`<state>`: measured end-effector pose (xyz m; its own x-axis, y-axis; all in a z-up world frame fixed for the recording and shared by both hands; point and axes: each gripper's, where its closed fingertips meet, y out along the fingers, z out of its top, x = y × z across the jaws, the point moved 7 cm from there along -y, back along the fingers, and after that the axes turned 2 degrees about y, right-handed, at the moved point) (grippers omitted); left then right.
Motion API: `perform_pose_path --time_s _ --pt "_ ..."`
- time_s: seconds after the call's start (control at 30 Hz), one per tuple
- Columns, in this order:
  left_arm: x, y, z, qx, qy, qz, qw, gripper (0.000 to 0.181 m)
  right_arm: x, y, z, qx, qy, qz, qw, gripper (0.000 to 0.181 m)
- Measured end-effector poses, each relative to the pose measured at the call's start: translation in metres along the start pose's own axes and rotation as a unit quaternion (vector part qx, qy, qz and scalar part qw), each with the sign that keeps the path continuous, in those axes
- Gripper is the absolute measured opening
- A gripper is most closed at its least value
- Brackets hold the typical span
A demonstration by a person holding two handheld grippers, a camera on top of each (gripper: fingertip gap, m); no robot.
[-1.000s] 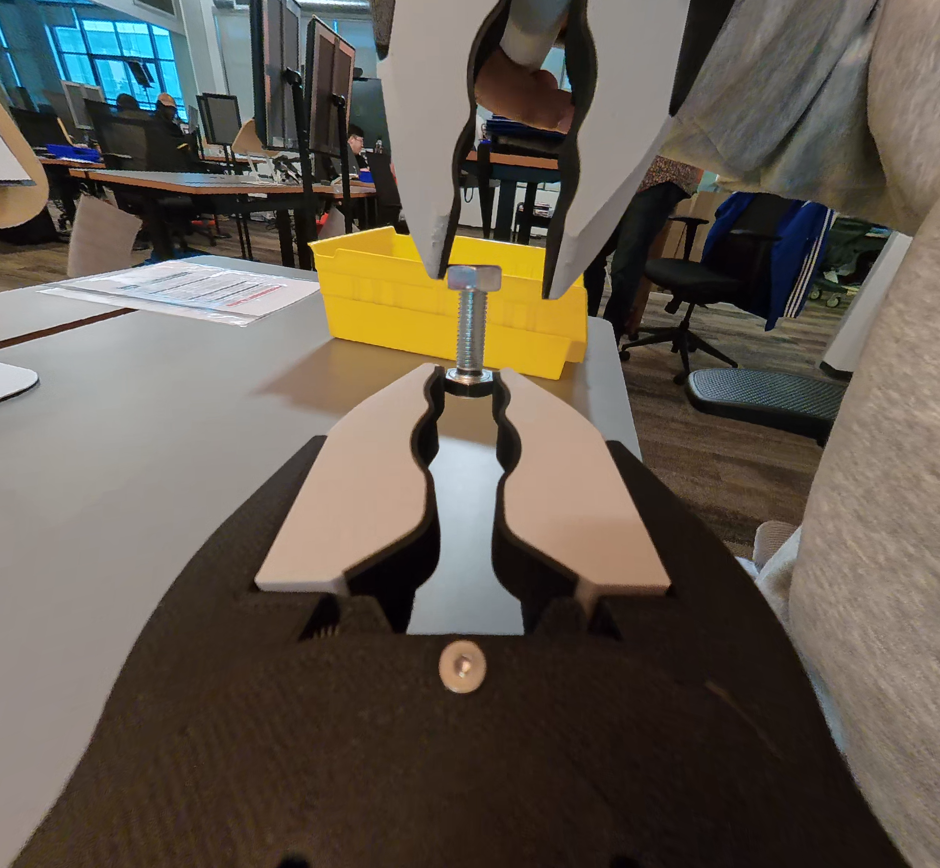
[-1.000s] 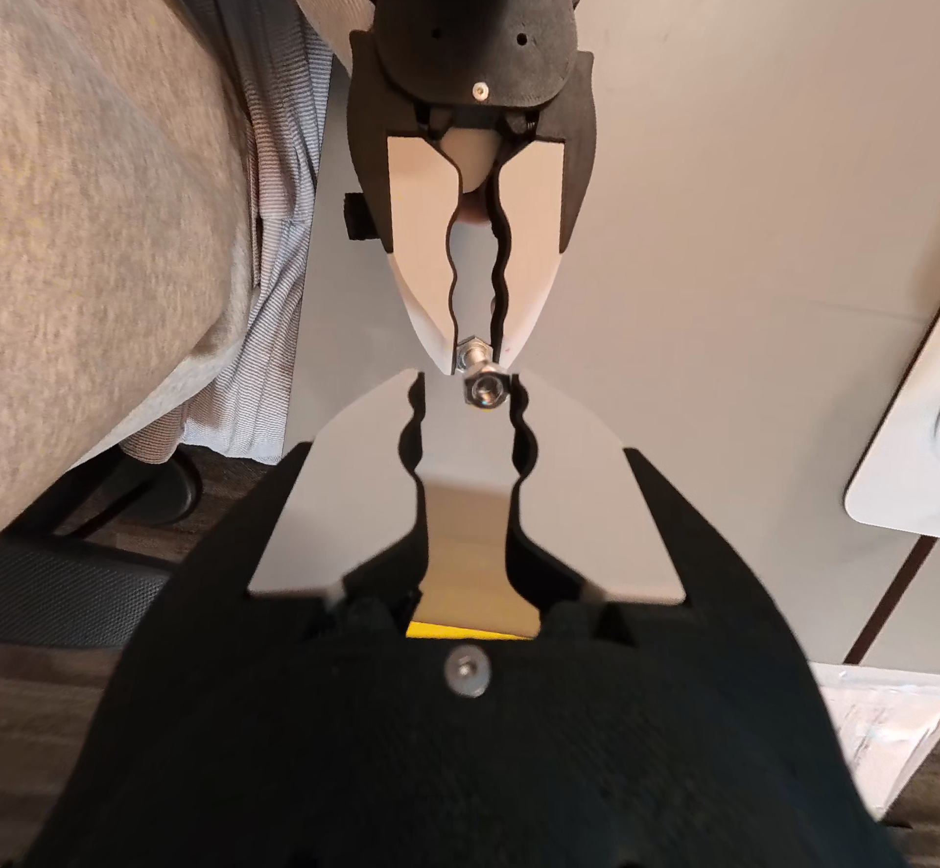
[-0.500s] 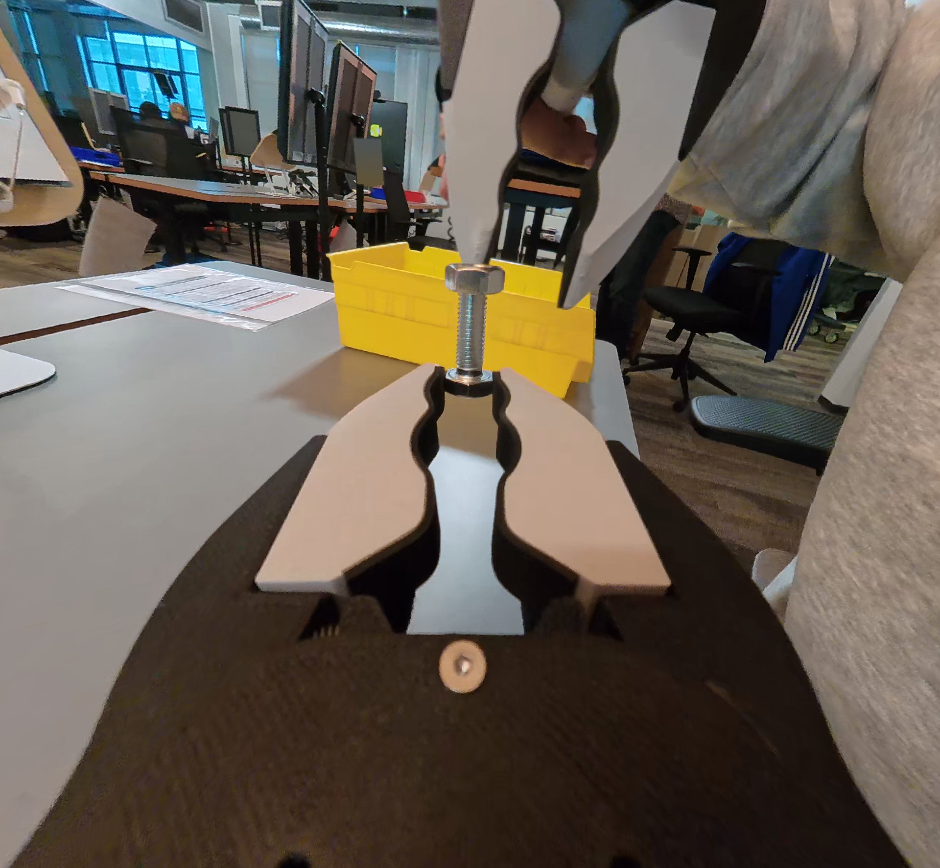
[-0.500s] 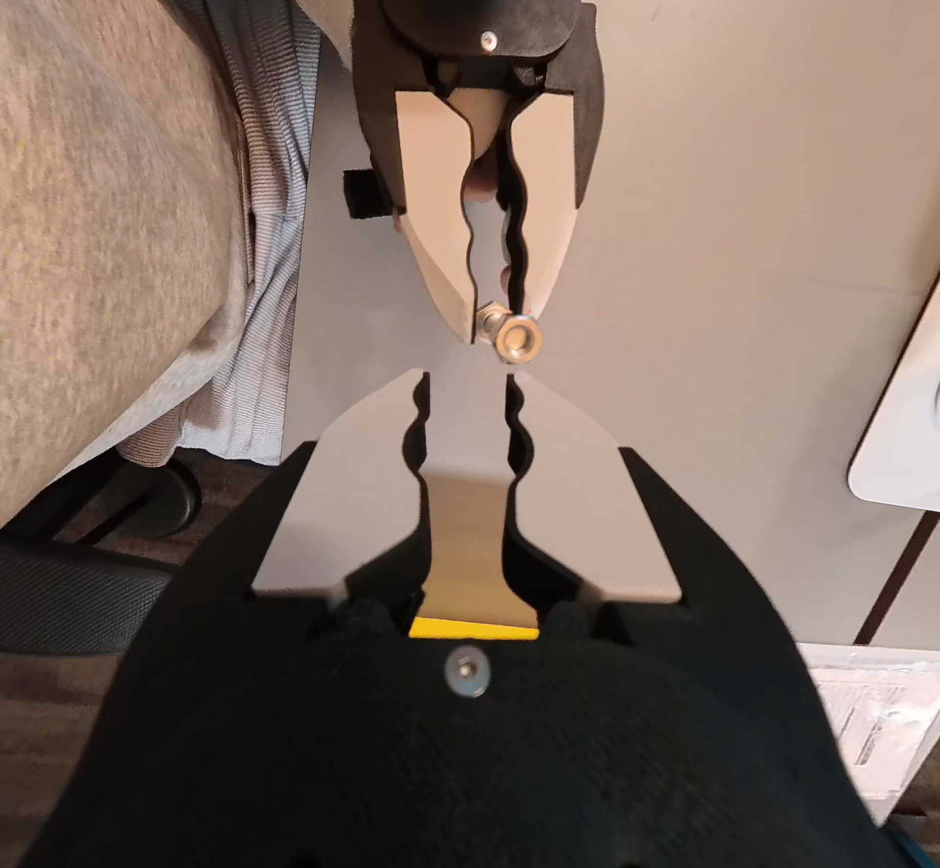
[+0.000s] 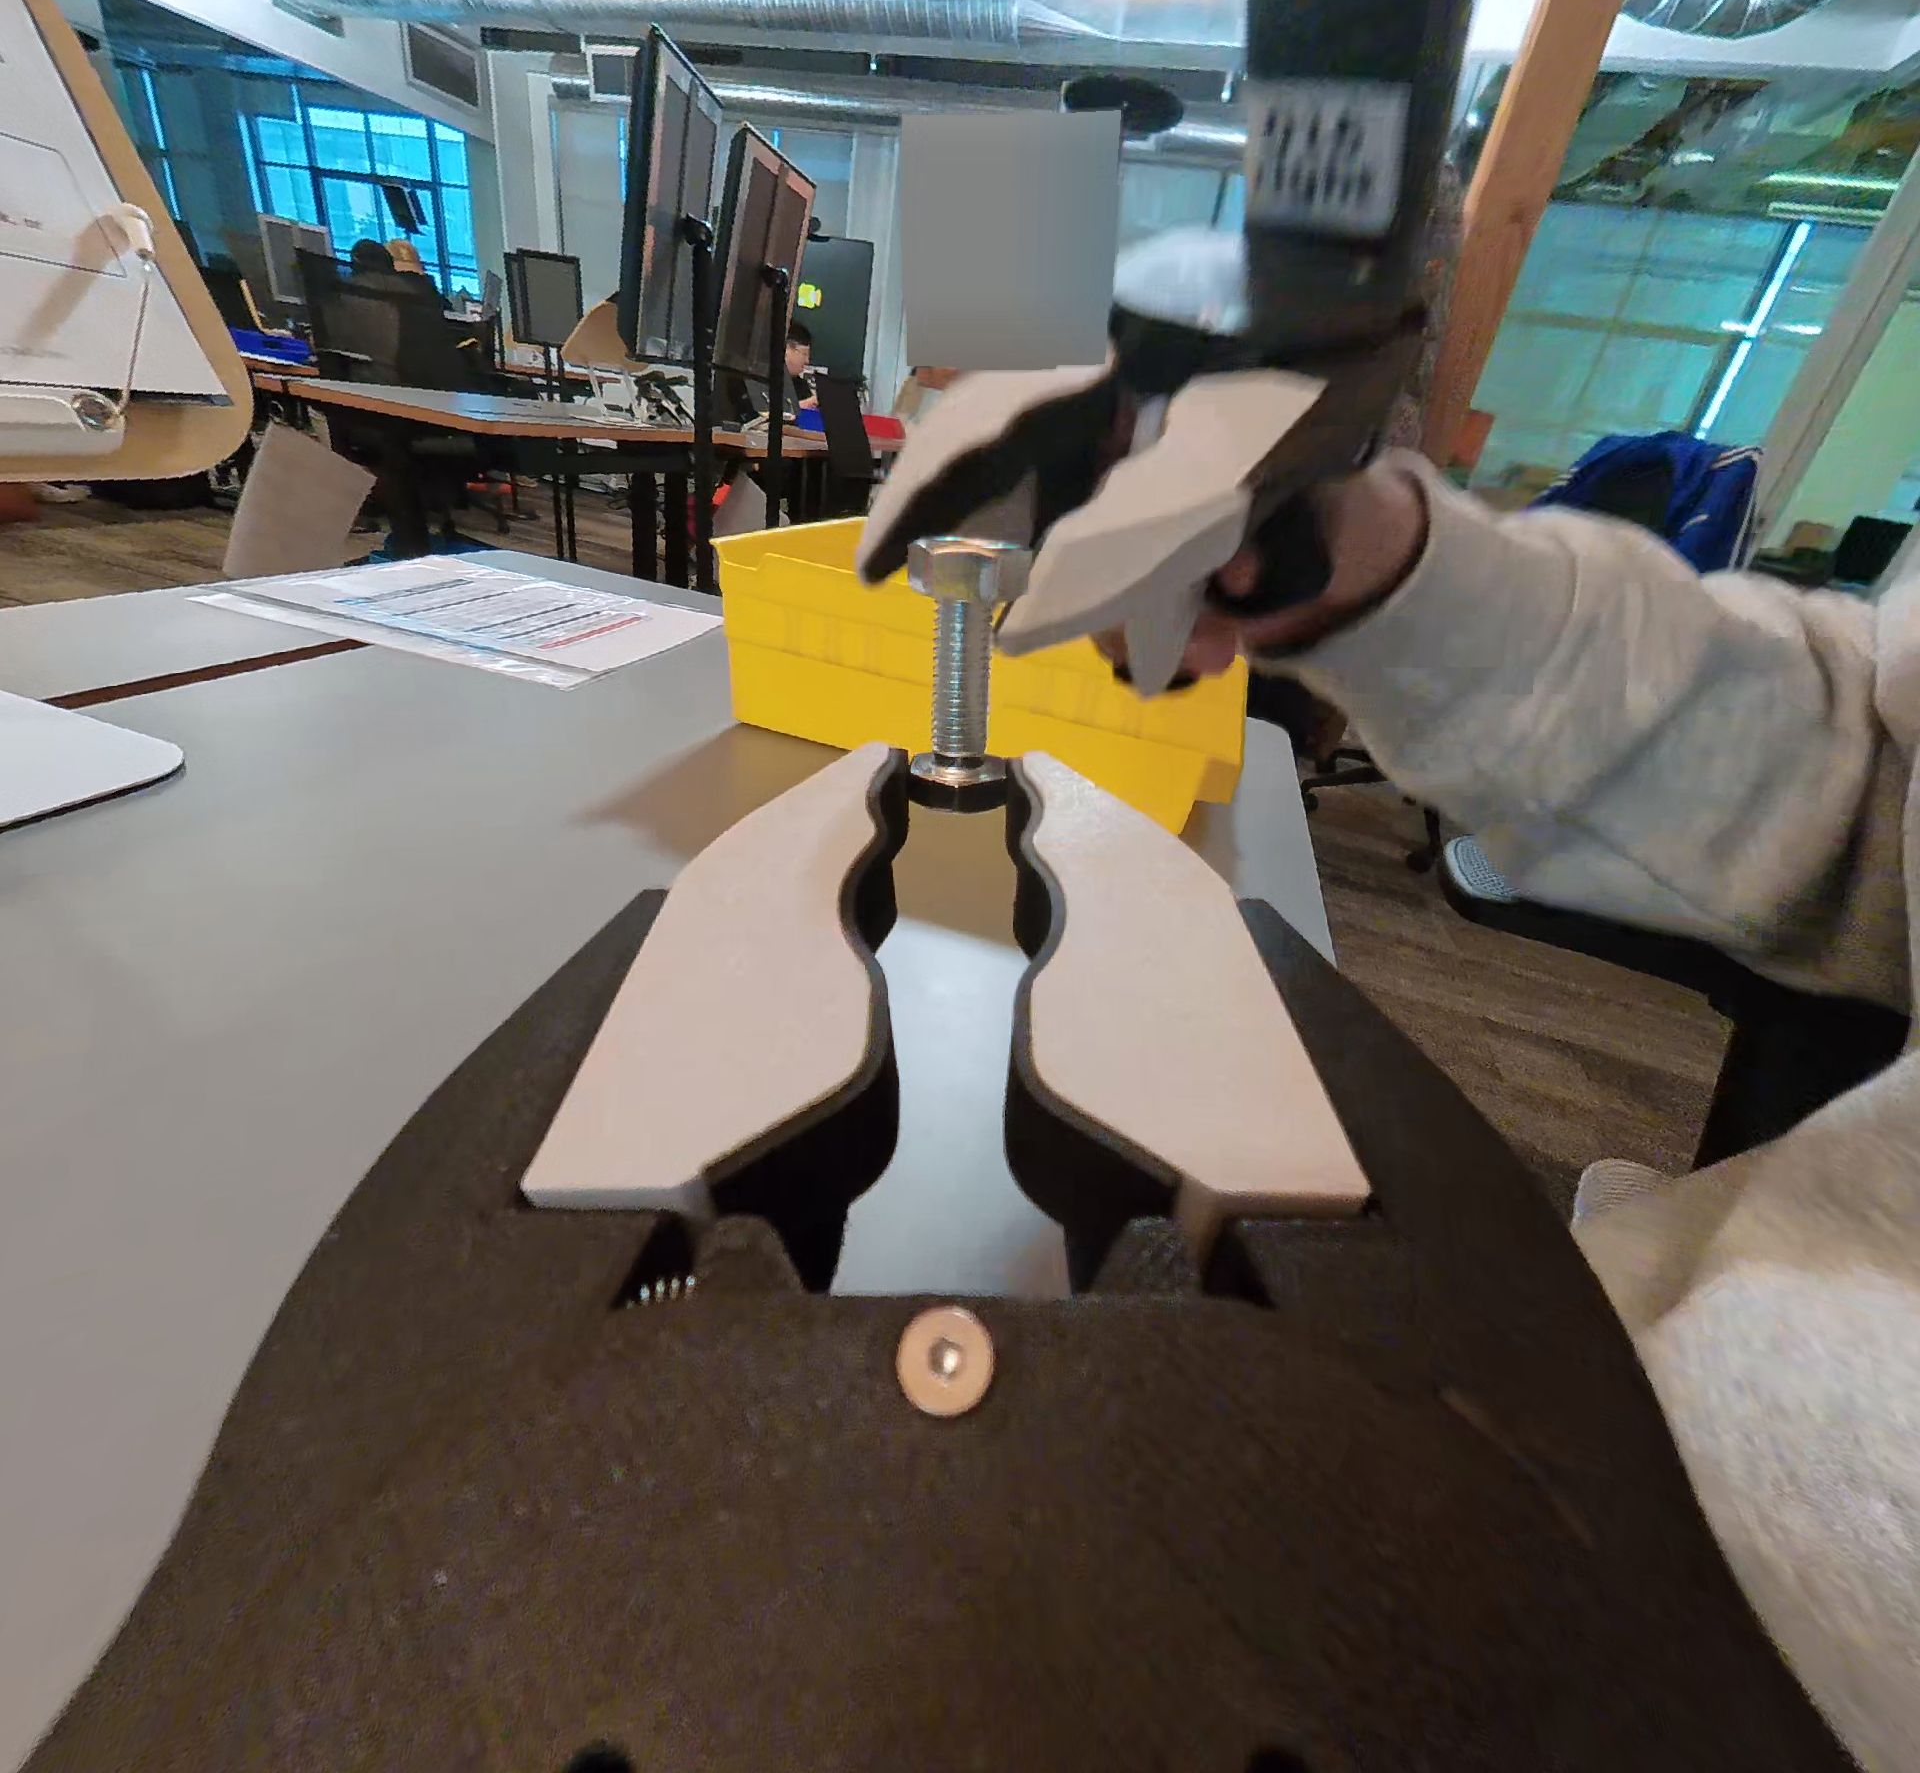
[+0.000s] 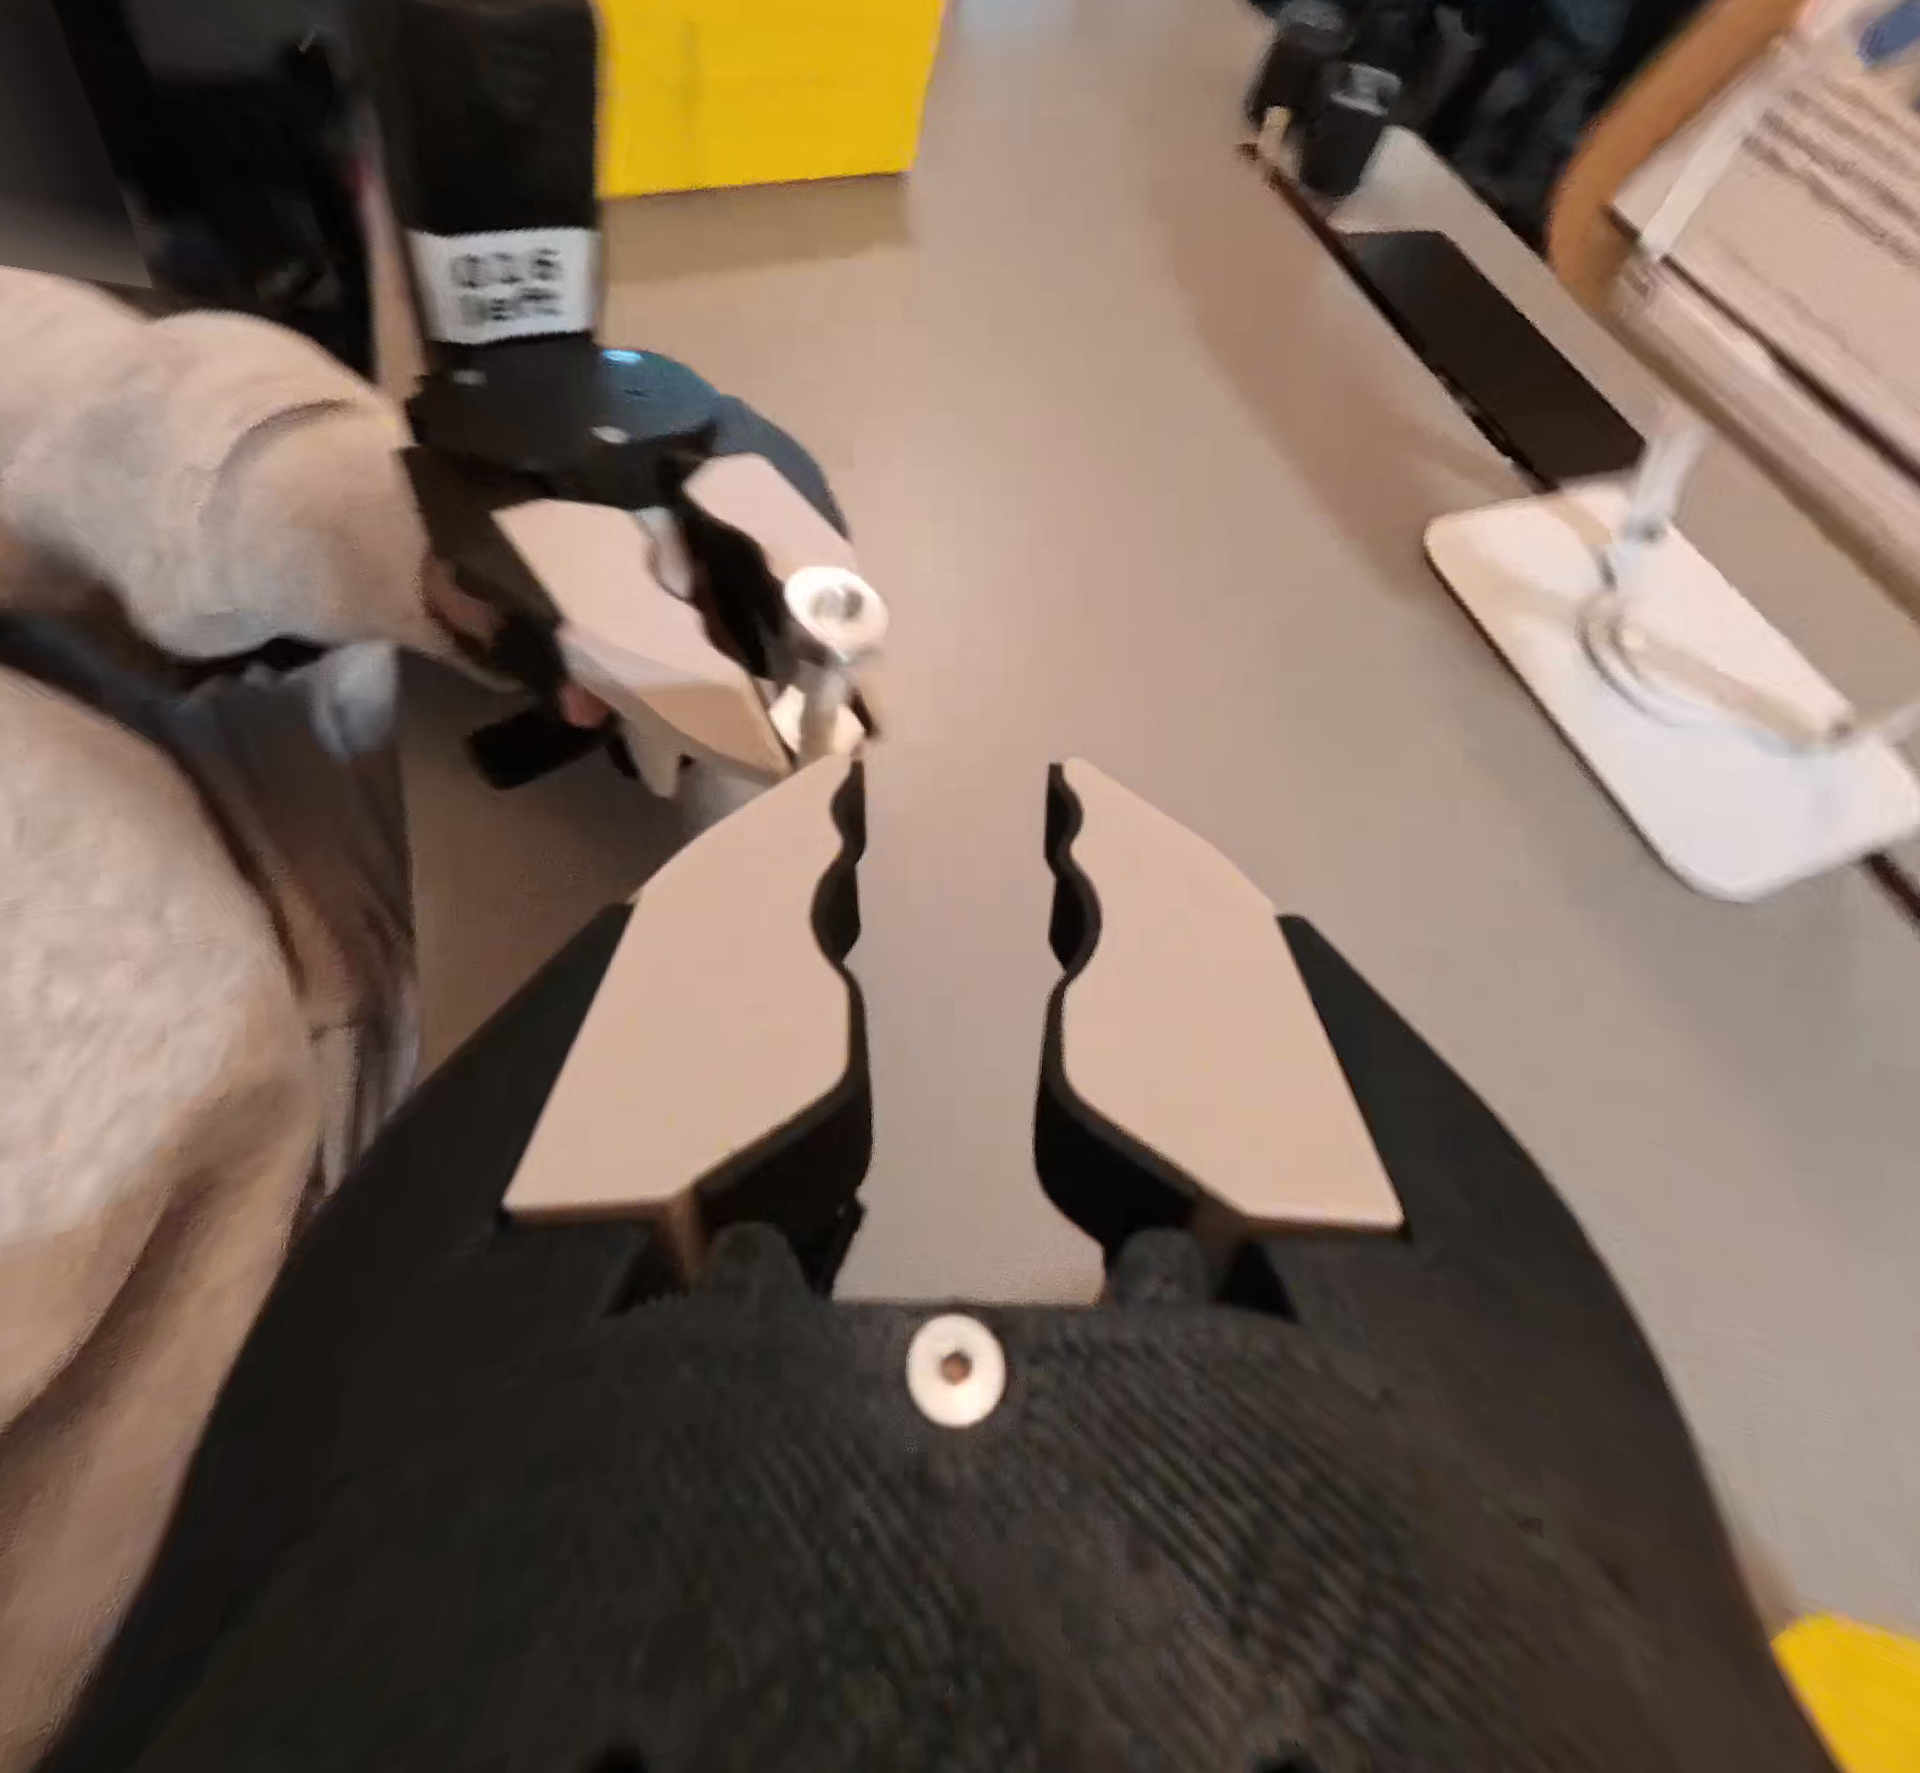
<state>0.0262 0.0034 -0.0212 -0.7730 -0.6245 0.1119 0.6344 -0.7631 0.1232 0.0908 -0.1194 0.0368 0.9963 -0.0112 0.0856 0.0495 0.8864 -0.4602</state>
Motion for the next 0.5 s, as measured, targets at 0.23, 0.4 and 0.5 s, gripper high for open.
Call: perform_pose_path --time_s 0.23,0.4,0.5 --pt "0.000 0.002 -0.002 0.004 -0.005 0.004 1.000 0.018 -0.003 -0.014 -0.045 0.277 0.211 0.021 0.937 0.040" --pt "0.004 0.005 -0.004 0.000 -0.003 0.001 1.000 0.018 -0.032 -0.004 -0.032 0.254 0.038 -0.038 0.966 0.042" --pt "0.008 0.009 -0.007 -0.004 -0.002 -0.006 1.000 0.018 -0.045 -0.002 -0.027 0.271 0.015 -0.051 0.961 0.043"
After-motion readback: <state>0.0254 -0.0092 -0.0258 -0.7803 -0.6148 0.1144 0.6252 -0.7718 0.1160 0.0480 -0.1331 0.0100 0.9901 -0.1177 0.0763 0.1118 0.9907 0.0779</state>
